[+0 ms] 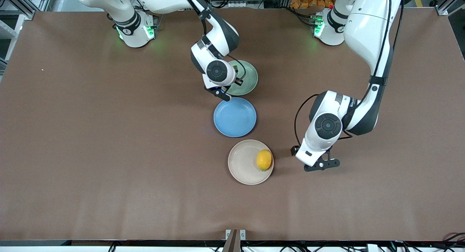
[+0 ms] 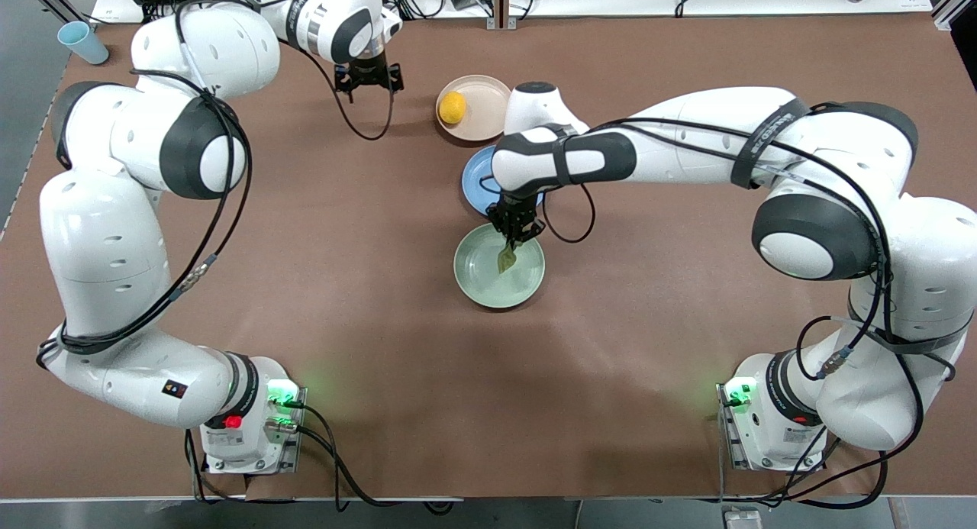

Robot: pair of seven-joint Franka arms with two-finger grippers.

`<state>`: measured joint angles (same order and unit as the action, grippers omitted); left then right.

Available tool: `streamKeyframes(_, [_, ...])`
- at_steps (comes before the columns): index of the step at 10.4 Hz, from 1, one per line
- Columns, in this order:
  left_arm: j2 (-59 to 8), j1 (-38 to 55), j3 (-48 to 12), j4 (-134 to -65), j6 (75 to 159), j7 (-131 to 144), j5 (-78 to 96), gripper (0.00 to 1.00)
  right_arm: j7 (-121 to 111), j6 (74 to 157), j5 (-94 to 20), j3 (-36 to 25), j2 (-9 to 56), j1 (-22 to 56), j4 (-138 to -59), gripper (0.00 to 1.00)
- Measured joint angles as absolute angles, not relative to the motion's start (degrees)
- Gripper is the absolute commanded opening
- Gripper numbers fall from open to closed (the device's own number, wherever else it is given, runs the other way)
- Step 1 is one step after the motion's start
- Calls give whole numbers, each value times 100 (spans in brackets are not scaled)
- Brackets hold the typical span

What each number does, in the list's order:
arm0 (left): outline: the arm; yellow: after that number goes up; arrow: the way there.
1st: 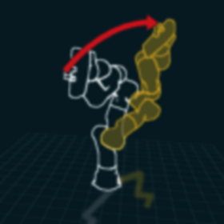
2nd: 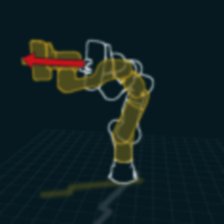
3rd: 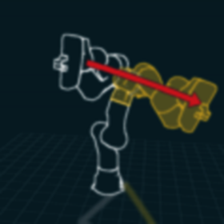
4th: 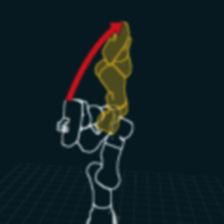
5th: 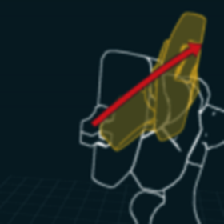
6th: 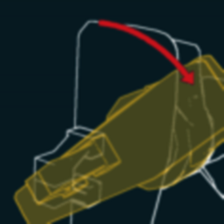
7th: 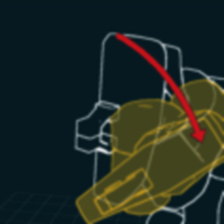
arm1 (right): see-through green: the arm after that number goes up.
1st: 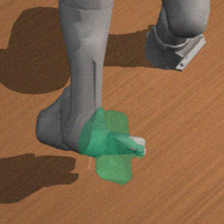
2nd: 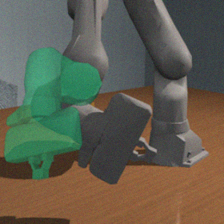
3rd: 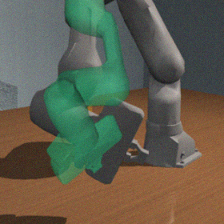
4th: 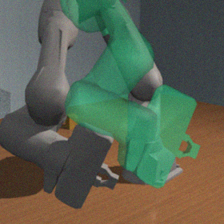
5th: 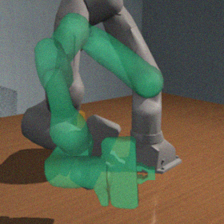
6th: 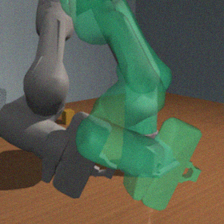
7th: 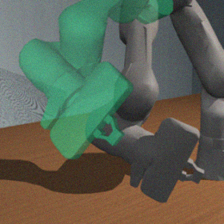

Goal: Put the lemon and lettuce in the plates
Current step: 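Release the lemon on the cream plate while the right gripper lowers lettuce, then open the right gripper over the green plate, releasing the lettuce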

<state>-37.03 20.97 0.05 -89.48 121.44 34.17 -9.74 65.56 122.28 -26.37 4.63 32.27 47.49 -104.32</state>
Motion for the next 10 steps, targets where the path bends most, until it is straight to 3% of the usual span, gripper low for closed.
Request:
streamKeyframes(2, [-3403, 1850, 11, -9377, 12106, 3471, -983, 100, 6676, 12269, -2709, 463, 3239, 4817, -10404, 0])
streamKeyframes(3, [-3221, 1713, 6, -9604, 12107, 3492, -926, 100, 6742, 12270, -2738, 464, 3239, 4857, -10372, 13])
streamKeyframes(5, [-2858, 1496, -3, -10013, 12134, 3493, -811, 100, 6916, 12270, -2775, 461, 3249, 4938, -10284, 58])
streamKeyframes(6, [-2689, 1424, -4, -10229, 12221, 3493, -758, 100, 6939, 12270, -2777, 453, 3261, 4941, -10248, 100])
streamKeyframes(10, [-2221, 1212, -40, -11059, 12821, 3469, -683, 100, 6942, 12124, -2779, 378, 3287, 4910, -10084, 100])
